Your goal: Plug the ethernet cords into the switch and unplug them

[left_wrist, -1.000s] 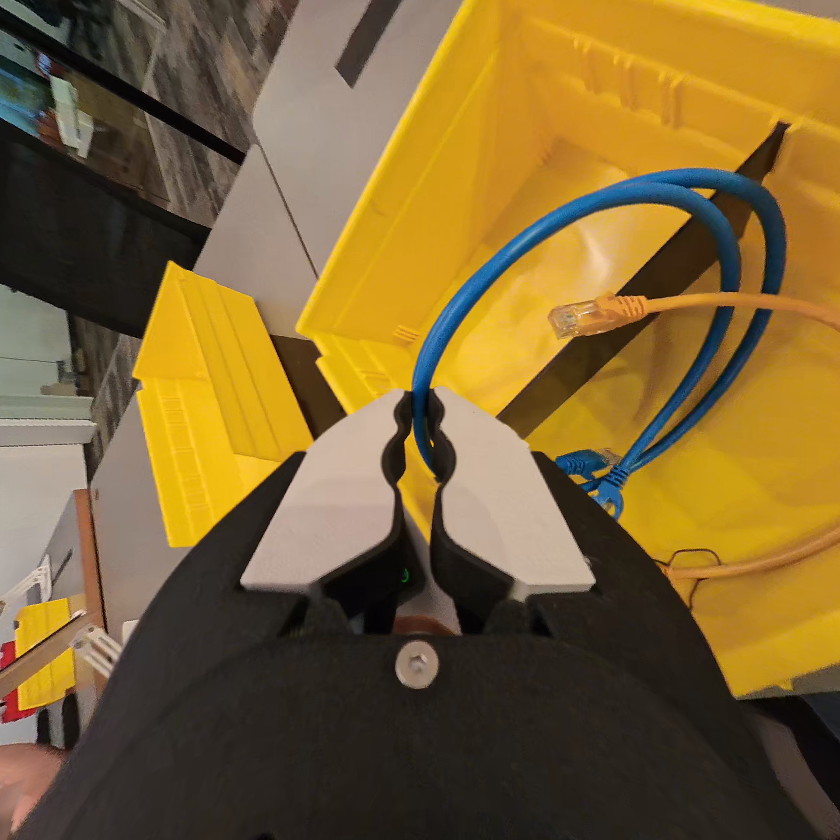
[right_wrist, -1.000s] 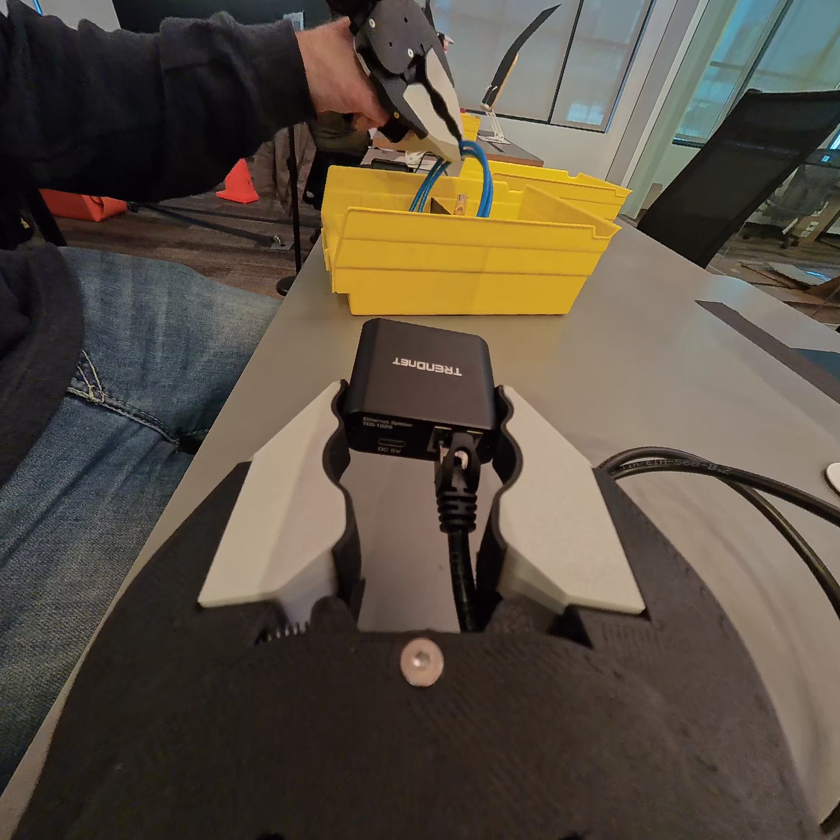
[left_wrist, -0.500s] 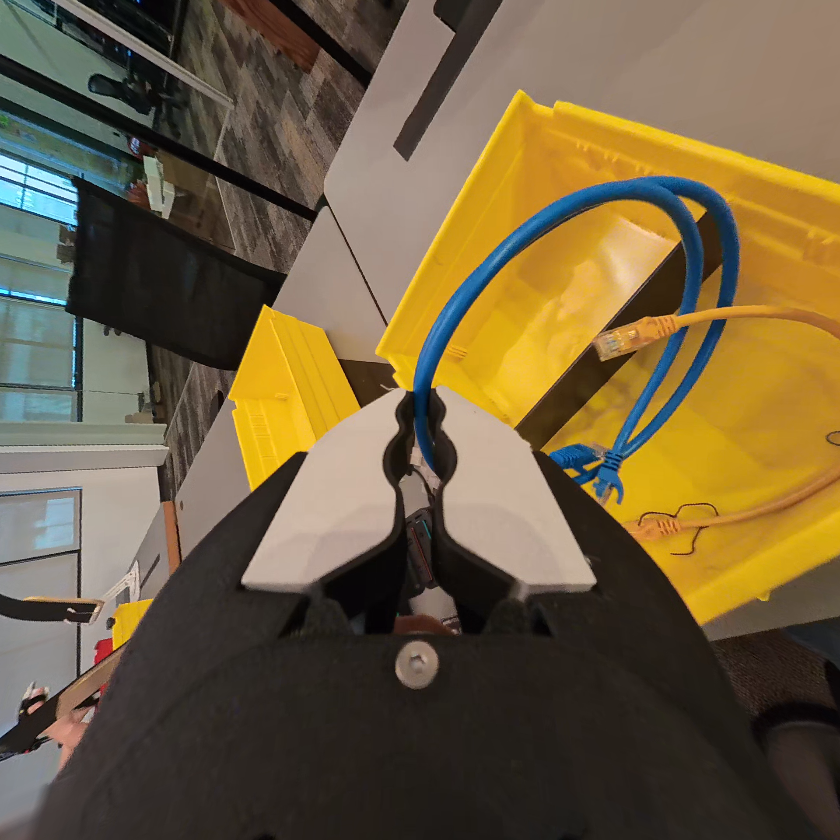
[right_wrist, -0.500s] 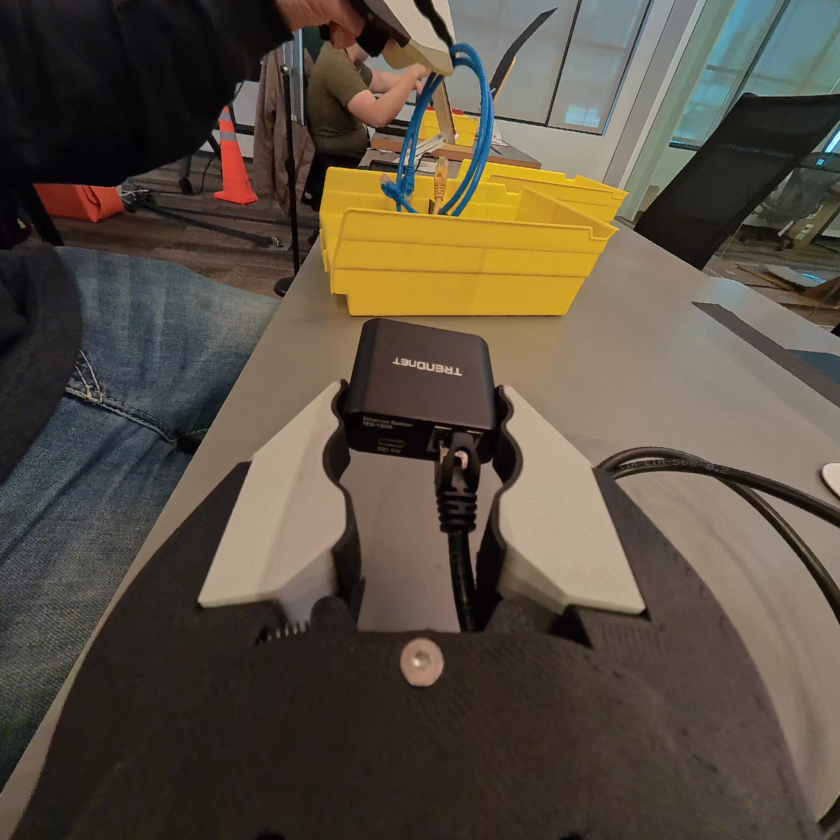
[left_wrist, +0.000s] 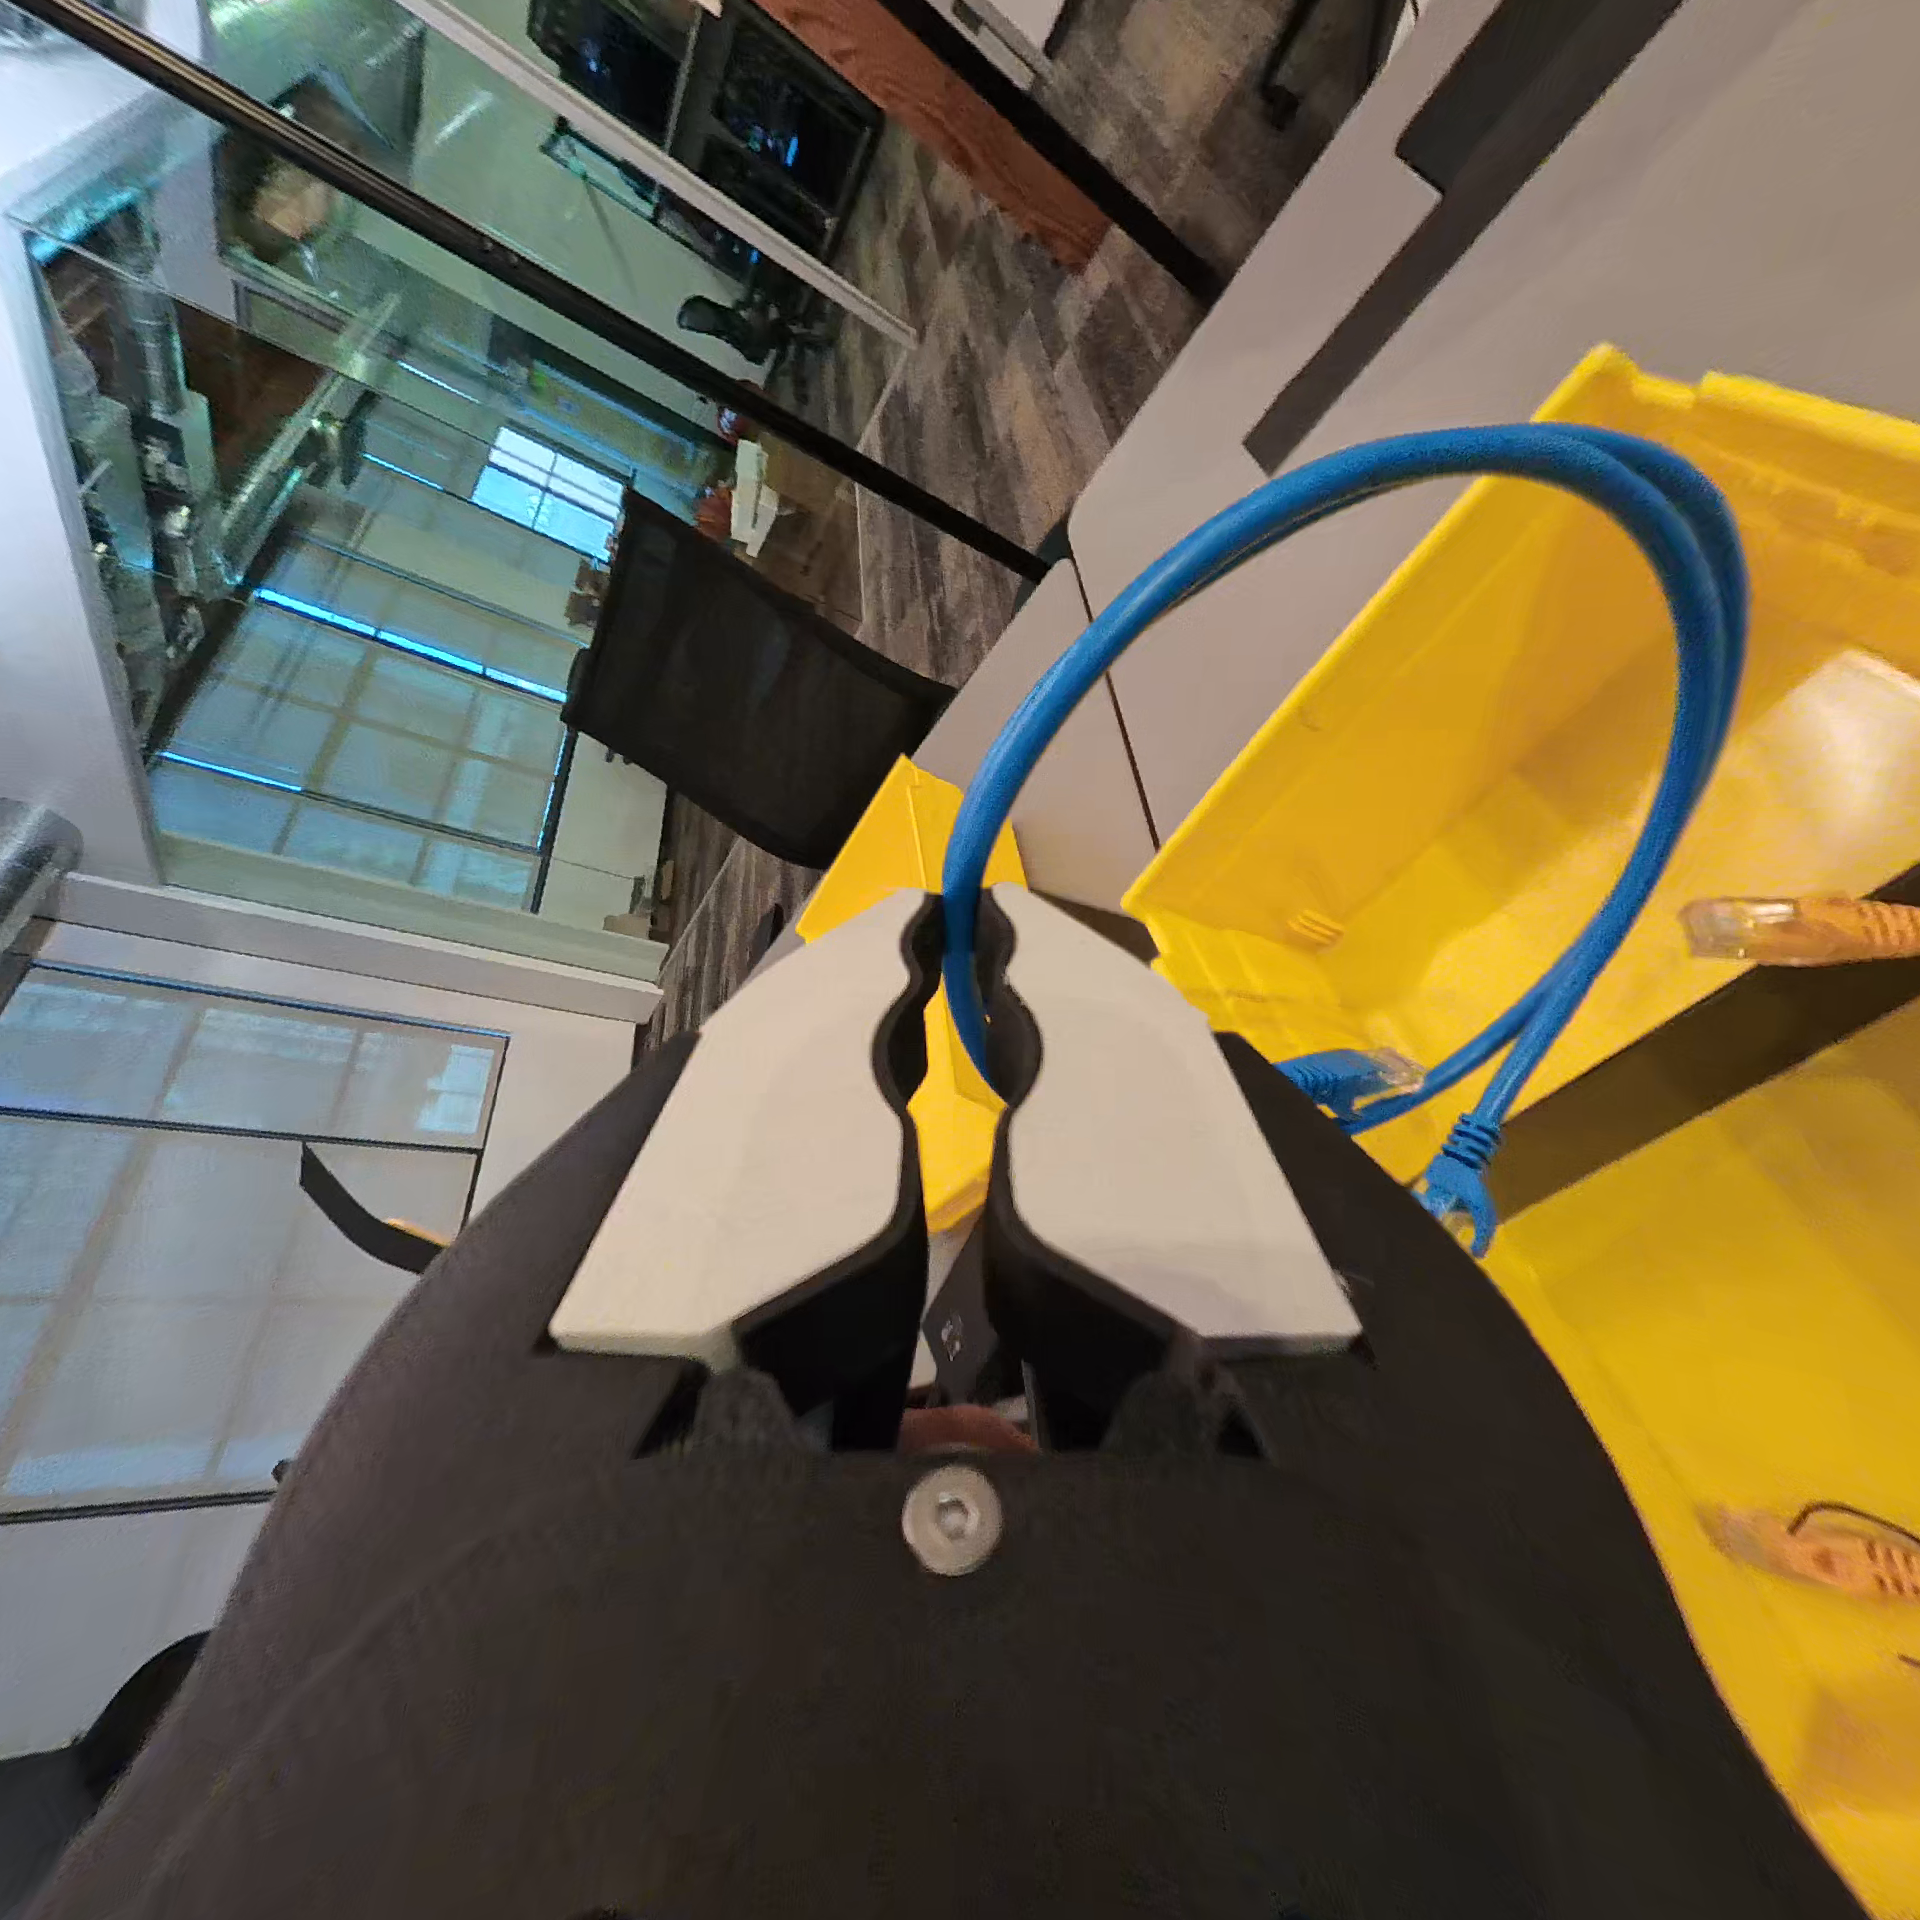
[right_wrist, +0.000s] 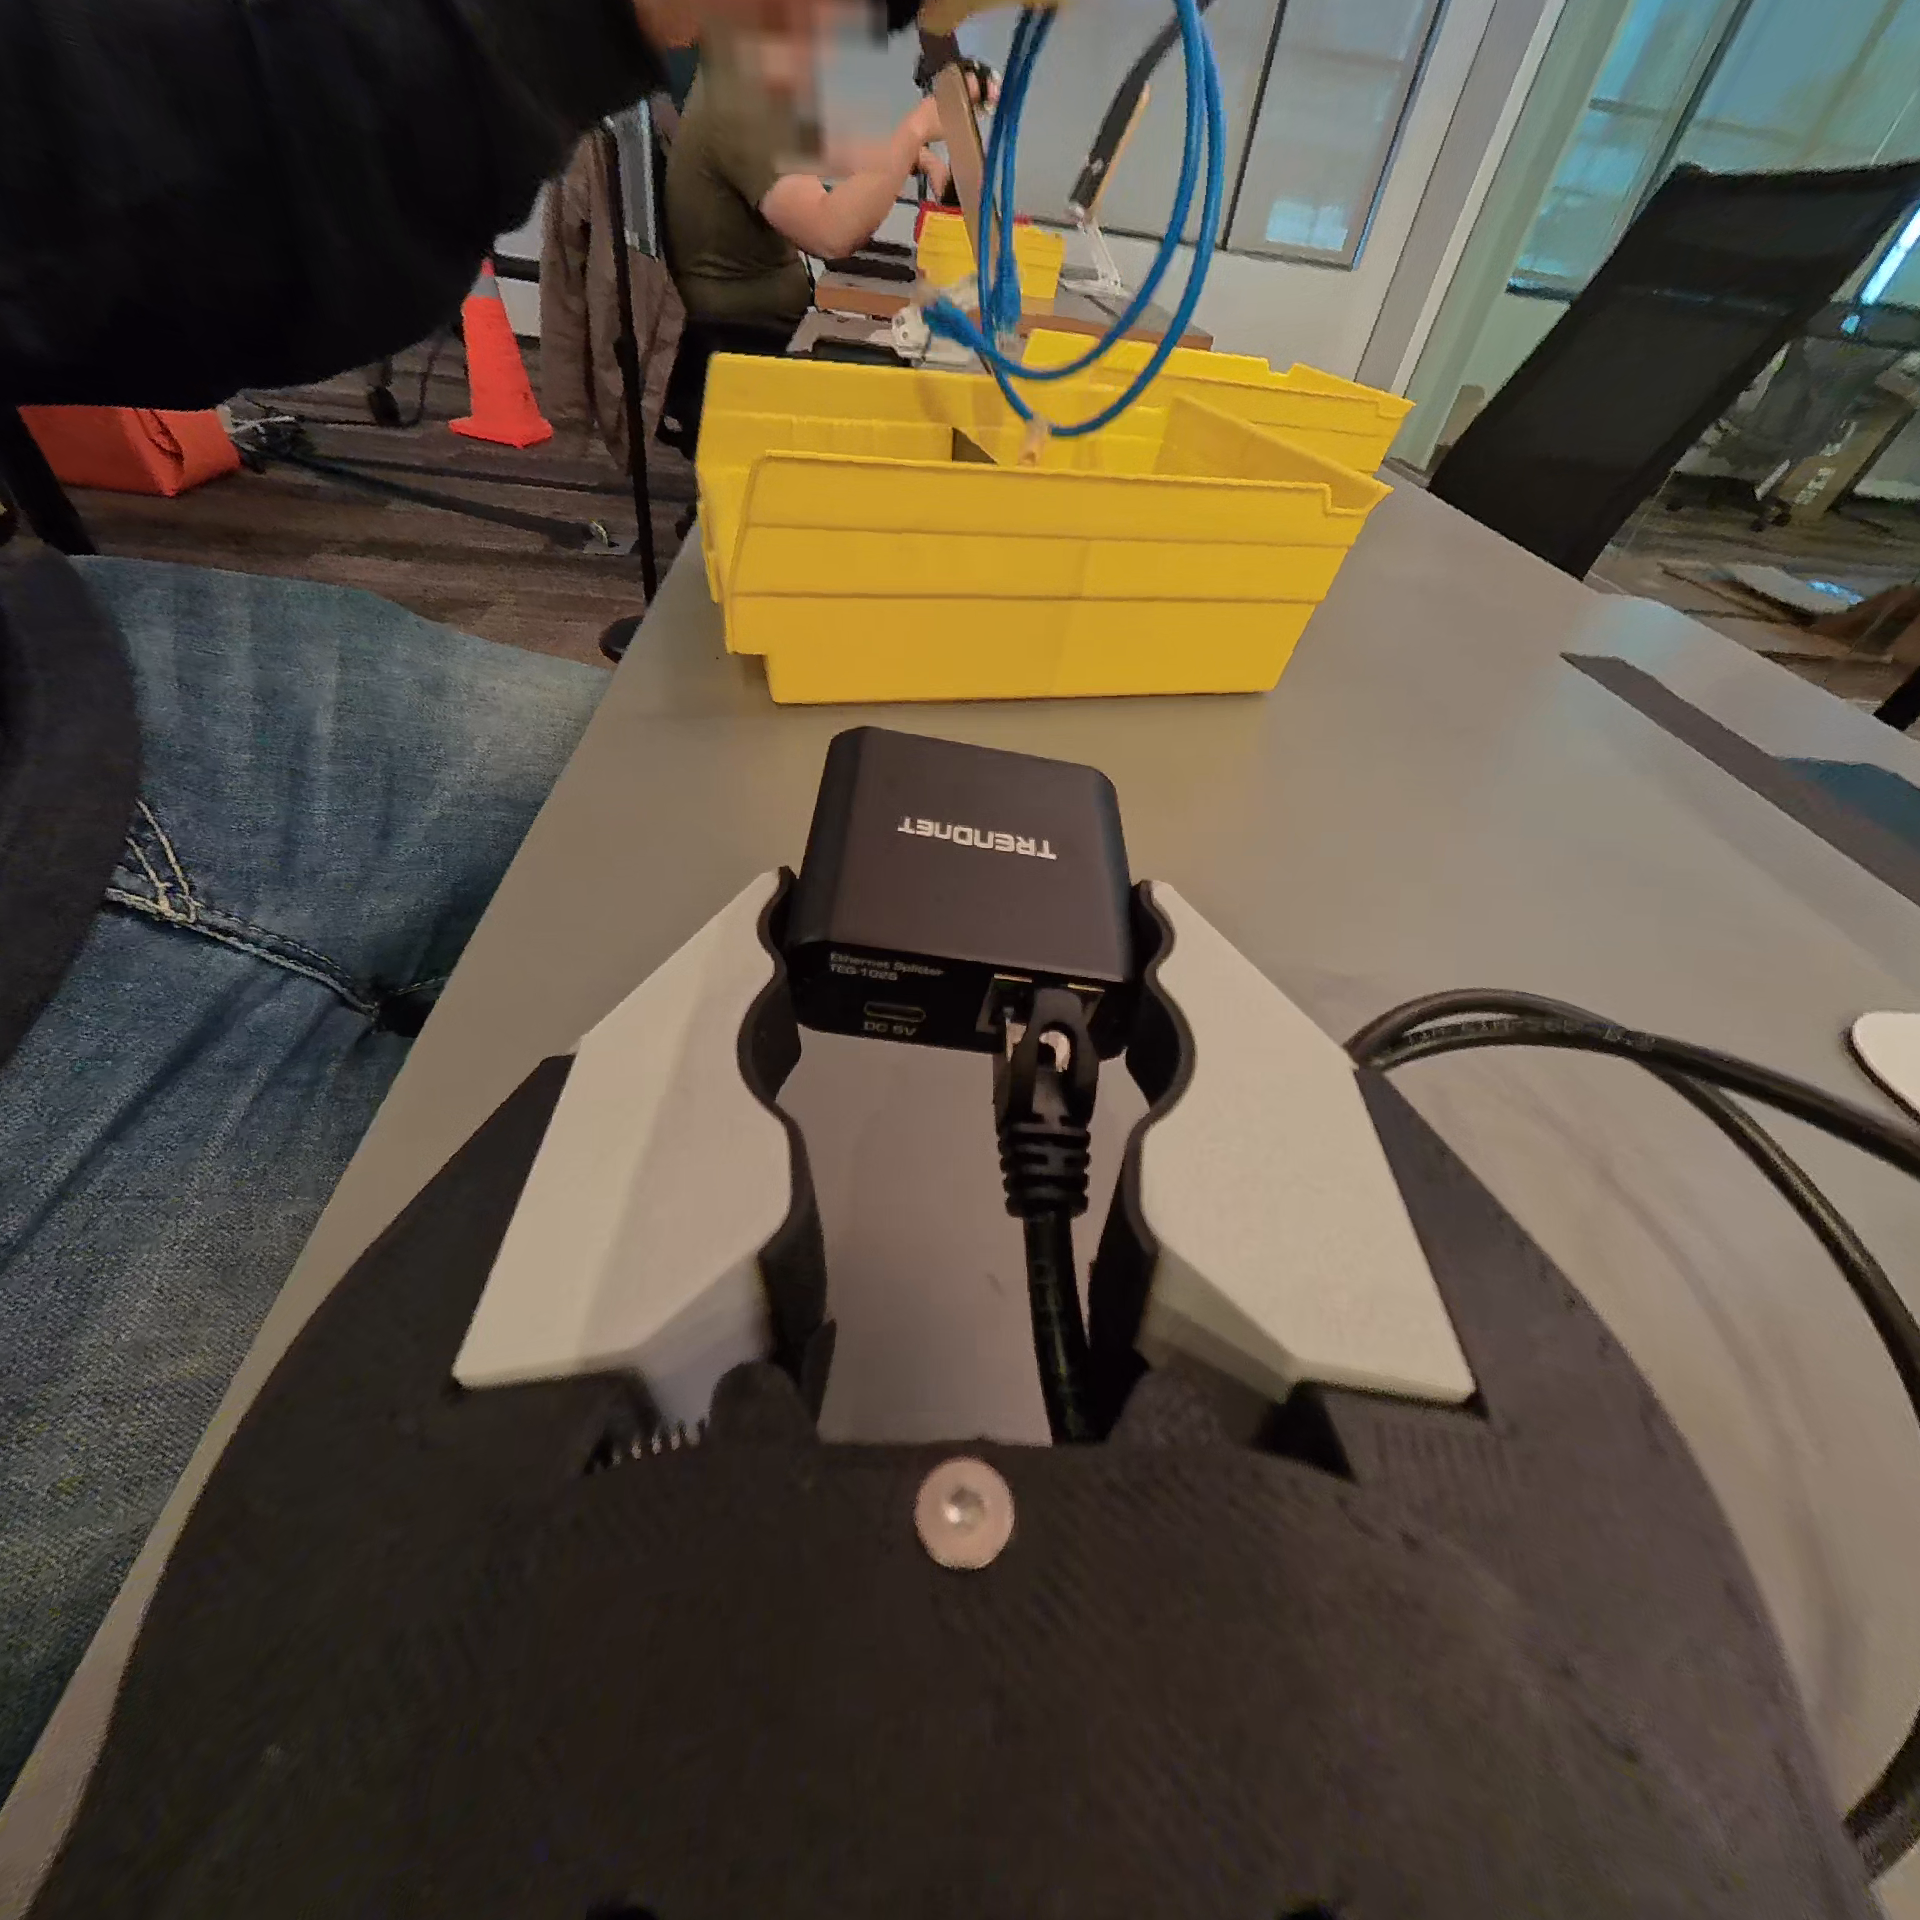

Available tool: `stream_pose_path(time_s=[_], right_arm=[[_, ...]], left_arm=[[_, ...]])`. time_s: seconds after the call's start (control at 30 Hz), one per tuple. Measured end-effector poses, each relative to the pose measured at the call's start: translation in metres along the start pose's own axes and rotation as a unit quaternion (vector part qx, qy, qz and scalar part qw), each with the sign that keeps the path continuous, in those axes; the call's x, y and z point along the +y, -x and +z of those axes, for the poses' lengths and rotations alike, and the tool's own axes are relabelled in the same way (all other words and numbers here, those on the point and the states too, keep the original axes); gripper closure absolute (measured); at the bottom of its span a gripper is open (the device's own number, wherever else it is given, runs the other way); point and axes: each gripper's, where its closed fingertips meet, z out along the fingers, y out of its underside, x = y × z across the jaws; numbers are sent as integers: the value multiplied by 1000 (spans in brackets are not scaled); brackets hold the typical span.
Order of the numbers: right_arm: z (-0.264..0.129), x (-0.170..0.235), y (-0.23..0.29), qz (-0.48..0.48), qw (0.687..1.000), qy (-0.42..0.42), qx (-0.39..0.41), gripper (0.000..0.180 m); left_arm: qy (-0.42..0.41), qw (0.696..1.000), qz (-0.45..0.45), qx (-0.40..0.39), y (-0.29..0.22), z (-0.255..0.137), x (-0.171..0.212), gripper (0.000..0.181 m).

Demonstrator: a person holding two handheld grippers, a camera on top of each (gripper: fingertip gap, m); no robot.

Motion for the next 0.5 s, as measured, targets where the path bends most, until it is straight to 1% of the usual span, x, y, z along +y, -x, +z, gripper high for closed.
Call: stream_pose_path(time_s=[0.07,0.1,0.17,0.3,0.37,0.5], right_arm=[[2,6,-3,10,1000,23,2,118],[3,14,-6,15,999,49,10,118],[6,36,-3,26,992,122,-5,118],[6,72,-2,67,967,245,-16,117],[1,88,-9,82,952,295,1,117],[-2,86,-9,119,944,307,-1,117]], left_arm=[[-17,1000,-6,-6,5,-5,-11,175],[-25,1000,-5,-11,8,-8,-18,175],[-40,999,0,-13,12,-17,-34,175],[-72,997,13,-9,14,-33,-73,175],[-87,996,15,7,10,-39,-94,175],[-120,991,36,39,-11,-49,-136,175]])
